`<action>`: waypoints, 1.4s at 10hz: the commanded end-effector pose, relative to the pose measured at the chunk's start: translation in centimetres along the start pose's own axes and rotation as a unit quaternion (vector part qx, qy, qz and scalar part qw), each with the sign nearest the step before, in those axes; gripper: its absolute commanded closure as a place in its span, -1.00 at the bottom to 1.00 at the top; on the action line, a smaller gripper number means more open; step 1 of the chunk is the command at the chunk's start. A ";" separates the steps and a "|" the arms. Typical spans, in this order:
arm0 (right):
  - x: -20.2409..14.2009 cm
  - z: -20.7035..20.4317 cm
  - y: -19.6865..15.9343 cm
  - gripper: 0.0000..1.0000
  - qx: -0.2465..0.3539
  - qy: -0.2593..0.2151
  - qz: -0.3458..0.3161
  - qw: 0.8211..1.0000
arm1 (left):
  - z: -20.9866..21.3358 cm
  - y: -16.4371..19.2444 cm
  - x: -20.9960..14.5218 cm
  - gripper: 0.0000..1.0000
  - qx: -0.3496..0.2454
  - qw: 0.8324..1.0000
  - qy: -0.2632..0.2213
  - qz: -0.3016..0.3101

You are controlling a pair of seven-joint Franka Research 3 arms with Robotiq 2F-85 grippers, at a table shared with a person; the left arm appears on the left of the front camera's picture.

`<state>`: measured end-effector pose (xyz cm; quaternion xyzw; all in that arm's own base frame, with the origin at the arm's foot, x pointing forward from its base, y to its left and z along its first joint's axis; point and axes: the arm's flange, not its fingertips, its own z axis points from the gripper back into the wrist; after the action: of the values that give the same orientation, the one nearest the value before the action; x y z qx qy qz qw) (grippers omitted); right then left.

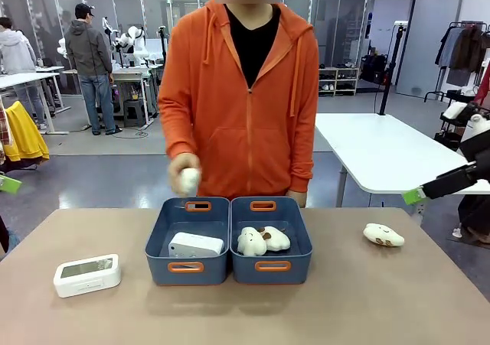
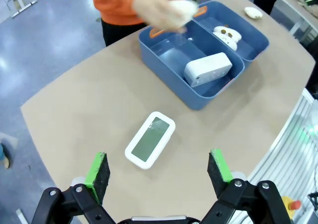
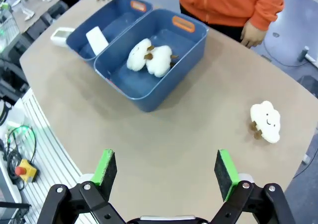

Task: Sort the digital clocks into the basket.
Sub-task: Pick up the Digital clock from the table and place it into the empty Plastic storage basket.

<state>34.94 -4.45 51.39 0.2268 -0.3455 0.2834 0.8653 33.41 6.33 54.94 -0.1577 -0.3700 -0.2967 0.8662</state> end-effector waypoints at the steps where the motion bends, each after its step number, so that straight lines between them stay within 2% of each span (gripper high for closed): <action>1: 0.4 -0.8 0.1 -1.00 0.010 0.019 0.008 1.000 | 0.0 0.0 0.0 -1.00 0.000 1.000 0.000 0.000; 2: 0.4 -0.8 0.1 -1.00 0.010 0.019 0.008 1.000 | -2.0 -1.0 0.5 -1.00 0.033 0.996 0.063 -0.054; 3: 0.4 -0.8 0.1 -1.00 0.010 0.019 0.008 1.000 | -3.8 -1.9 0.6 -1.00 0.036 0.986 0.120 -0.106; 4: 0.4 -0.8 0.1 -1.00 0.010 0.019 0.008 1.000 | -5.1 -3.0 0.5 -1.00 0.052 0.963 0.188 -0.185; 5: 0.4 -0.8 0.1 -1.00 0.010 0.019 0.008 1.000 | -6.0 -4.1 1.0 -1.00 -0.029 0.946 0.220 -0.234; 7: 0.4 -0.8 0.1 -1.00 0.010 0.019 0.008 1.000 | -9.7 -4.9 0.4 -1.00 0.020 0.908 0.292 -0.301; 8: 0.4 -0.8 0.1 -1.00 0.010 0.019 0.008 1.000 | -13.1 -5.0 -0.7 -1.00 0.017 0.898 0.307 -0.315; 9: 0.4 -0.8 0.1 -1.00 0.010 0.019 0.008 1.000 | -15.6 -5.0 -1.2 -1.00 -0.004 0.896 0.309 -0.319; 12: 0.4 -0.8 0.1 -1.00 0.010 0.019 0.008 1.000 | -20.5 -3.8 -1.3 -1.00 -0.016 0.887 0.330 -0.322; 14: 0.4 -0.8 0.1 -1.00 0.010 0.019 0.008 1.000 | -22.4 -2.6 -0.9 -1.00 -0.043 0.895 0.335 -0.290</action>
<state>35.26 -3.65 50.97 0.2270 -0.3350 0.2973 0.8648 41.85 -6.40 38.89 0.0452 -0.0731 -0.5863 0.8055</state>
